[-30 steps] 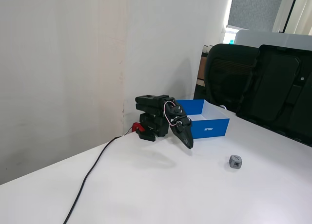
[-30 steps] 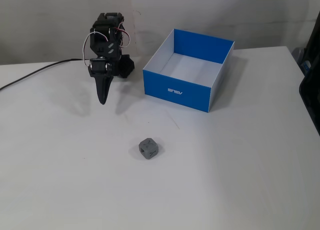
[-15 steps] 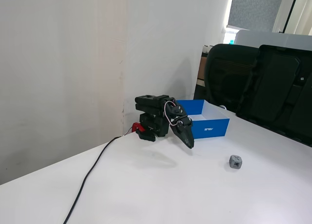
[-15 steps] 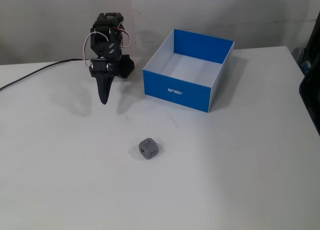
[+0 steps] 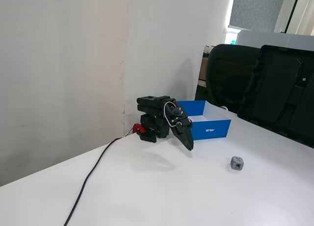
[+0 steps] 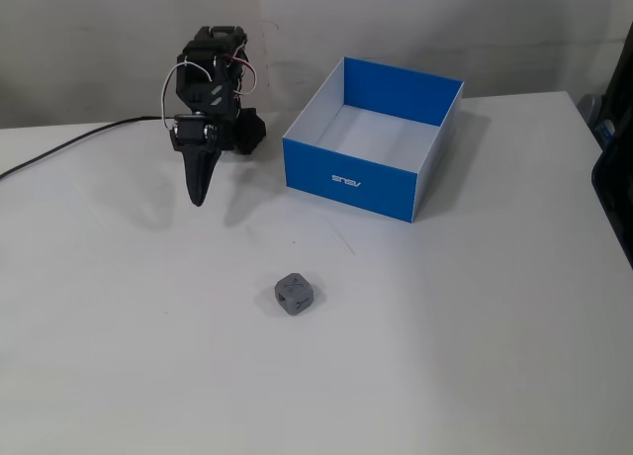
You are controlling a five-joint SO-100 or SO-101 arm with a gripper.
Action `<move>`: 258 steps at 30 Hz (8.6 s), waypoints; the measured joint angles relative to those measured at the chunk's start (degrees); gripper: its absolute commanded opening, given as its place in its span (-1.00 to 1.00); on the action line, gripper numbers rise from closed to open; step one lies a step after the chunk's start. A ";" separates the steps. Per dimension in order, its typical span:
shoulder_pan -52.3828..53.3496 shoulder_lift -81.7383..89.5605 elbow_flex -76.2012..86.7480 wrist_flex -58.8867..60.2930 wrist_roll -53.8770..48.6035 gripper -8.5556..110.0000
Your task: Grasp the gray block and put it in the box.
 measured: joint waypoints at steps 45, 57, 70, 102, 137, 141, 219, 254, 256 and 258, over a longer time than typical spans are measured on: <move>7.38 -64.60 -56.78 17.84 32.43 -0.86; 14.50 -82.44 -73.21 25.84 38.94 -0.86; 15.73 -97.65 -85.34 26.54 46.76 -0.85; 25.22 -134.12 -126.39 34.72 46.76 -0.20; 25.31 -156.53 -156.97 46.41 47.37 -0.46; 25.31 -157.41 -156.97 46.41 47.37 -0.55; 43.59 -112.41 -115.05 46.58 41.66 -0.85; 72.42 -104.85 -103.97 46.58 31.90 -0.85; 73.21 -104.85 -103.36 46.58 31.55 -0.85; 73.92 -104.85 -102.92 46.58 31.20 -0.85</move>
